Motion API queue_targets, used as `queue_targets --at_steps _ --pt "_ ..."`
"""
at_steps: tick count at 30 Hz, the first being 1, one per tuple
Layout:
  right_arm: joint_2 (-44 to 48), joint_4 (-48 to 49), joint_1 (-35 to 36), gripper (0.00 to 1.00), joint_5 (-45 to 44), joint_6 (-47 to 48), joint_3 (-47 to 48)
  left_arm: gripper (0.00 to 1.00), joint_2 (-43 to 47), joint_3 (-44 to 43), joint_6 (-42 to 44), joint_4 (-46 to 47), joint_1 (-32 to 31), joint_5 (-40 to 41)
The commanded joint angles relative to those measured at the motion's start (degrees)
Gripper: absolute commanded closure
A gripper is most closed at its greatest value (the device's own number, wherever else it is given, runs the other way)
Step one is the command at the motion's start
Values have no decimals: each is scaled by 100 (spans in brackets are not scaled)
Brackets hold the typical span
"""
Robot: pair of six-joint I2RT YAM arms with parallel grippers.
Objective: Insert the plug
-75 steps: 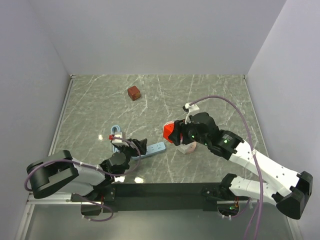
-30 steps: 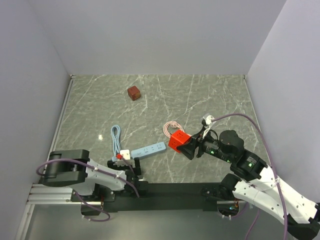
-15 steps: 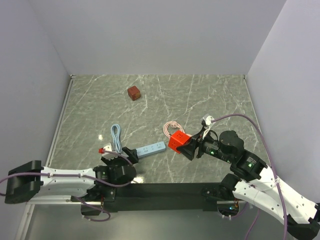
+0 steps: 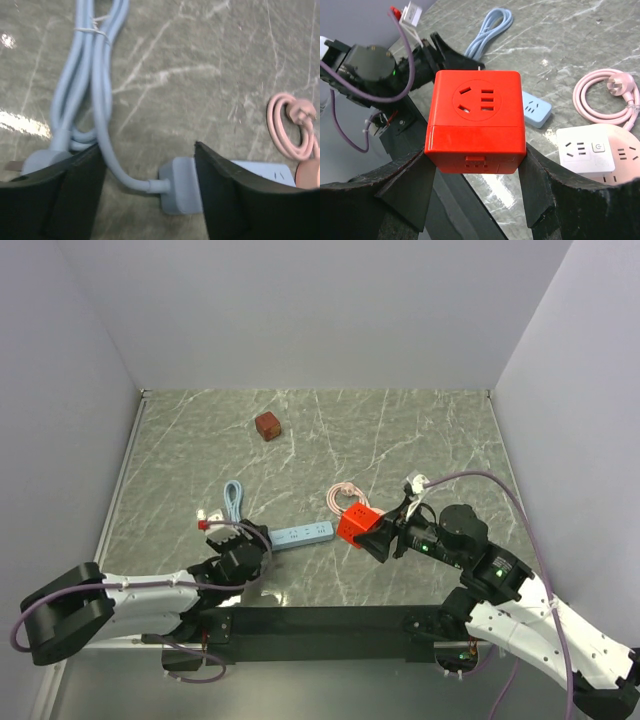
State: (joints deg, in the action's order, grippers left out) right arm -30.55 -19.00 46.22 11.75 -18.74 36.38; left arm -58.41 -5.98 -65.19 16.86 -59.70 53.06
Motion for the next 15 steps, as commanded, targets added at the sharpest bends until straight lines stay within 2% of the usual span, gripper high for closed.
queue_targets --at_steps 1,2,4,5,6,7,12,14,15 --pt "93 529 -34 100 64 46 9 29 -196 9 559 1037 414 -234" --pt "119 538 -42 100 82 46 1 33 -258 0 647 1247 624 -313" --pt "136 573 -43 100 100 37 -17 56 -407 26 762 1503 836 -453" --pt "145 556 -43 100 100 37 -26 67 -460 35 788 1669 1038 -593" --pt "154 538 -34 100 100 37 -34 91 -547 27 806 1723 1135 -638" --pt "189 538 -42 100 117 20 -43 99 -609 9 867 1776 1310 -665" --pt "146 468 -43 100 65 2 -52 99 -724 -87 1324 2435 1777 -1138" --pt "58 433 -43 100 12 20 -43 99 -724 -132 1867 2873 2040 -1402" --pt "31 433 -43 100 3 28 -43 99 -724 -175 2070 3180 2163 -1795"
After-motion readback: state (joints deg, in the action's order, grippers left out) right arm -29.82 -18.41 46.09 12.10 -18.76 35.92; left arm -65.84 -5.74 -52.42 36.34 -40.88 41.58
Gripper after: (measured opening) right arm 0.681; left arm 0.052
